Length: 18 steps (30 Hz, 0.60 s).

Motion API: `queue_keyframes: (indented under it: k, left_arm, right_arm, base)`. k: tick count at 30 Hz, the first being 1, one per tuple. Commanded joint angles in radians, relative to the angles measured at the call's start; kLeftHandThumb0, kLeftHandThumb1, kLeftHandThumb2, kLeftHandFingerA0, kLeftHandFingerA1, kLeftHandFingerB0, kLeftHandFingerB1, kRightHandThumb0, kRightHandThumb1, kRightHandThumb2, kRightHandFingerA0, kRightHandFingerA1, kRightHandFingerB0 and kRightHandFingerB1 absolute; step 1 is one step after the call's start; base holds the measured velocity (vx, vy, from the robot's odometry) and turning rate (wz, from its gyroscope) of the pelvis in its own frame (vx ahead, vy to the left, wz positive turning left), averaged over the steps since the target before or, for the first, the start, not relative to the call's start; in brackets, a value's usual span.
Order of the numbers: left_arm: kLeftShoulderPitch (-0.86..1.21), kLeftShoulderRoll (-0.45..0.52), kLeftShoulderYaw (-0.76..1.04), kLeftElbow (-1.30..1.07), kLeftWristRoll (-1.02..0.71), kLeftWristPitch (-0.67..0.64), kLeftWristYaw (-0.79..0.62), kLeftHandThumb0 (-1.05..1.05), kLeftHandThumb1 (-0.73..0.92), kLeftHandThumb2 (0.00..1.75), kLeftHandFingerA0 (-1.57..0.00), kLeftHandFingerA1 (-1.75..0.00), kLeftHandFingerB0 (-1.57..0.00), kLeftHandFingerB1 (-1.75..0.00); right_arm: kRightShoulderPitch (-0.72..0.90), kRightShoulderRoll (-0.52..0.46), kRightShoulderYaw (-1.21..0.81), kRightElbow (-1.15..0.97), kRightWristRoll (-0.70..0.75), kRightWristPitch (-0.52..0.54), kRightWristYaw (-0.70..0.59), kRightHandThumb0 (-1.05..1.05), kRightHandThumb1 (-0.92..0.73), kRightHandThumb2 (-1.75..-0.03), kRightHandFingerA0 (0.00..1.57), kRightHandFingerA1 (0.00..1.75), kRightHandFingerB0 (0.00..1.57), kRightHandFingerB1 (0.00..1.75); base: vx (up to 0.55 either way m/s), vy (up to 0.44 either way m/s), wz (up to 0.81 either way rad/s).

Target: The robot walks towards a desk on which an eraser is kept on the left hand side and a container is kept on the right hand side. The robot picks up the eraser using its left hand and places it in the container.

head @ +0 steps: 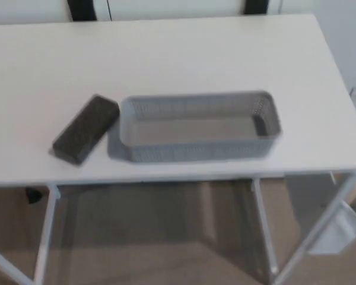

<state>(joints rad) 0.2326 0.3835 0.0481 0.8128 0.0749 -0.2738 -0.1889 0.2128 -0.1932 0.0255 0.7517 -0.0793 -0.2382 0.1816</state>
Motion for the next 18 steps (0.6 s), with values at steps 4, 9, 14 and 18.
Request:
queue_keyframes:
  k: [4, 9, 14, 18]
  left_arm:
    - [0.007, 0.017, 0.011, -0.004, -0.008, -0.001, -0.017, -0.41, 0.61, 0.59, -0.48, -0.48, -0.46, -0.37]
    - [0.008, 0.027, 0.003, -0.001, -0.002, 0.001, -0.033, -0.42, 0.62, 0.58, -0.48, -0.47, -0.44, -0.37]
    - [0.021, 0.045, -0.028, -0.035, 0.011, 0.052, -0.072, -0.45, 0.61, 0.58, -0.44, -0.45, -0.41, -0.35]
    - [0.024, 0.053, -0.046, -0.041, 0.013, 0.058, -0.092, -0.45, 0.61, 0.58, -0.43, -0.42, -0.40, -0.35]
  right_arm:
    - [0.002, -0.007, -0.002, 0.022, -0.004, -0.039, -0.015, -0.38, -0.60, -0.58, 0.55, 0.60, 0.36, 0.46]
    - [0.012, -0.007, 0.003, 0.024, -0.008, -0.050, -0.016, -0.38, -0.60, -0.57, 0.56, 0.59, 0.36, 0.46]
    - [0.028, -0.005, 0.005, 0.008, -0.001, -0.031, -0.003, -0.35, -0.61, -0.58, 0.52, 0.58, 0.36, 0.46]
    - [0.024, -0.002, 0.005, 0.019, 0.006, -0.025, 0.007, -0.34, -0.62, -0.58, 0.52, 0.58, 0.34, 0.45]
  base:
    - [0.27, 0.100, 0.04]
    - [0.17, -0.047, 0.11]
    - [0.20, -0.172, 0.02]
    - [0.18, -0.187, 0.02]
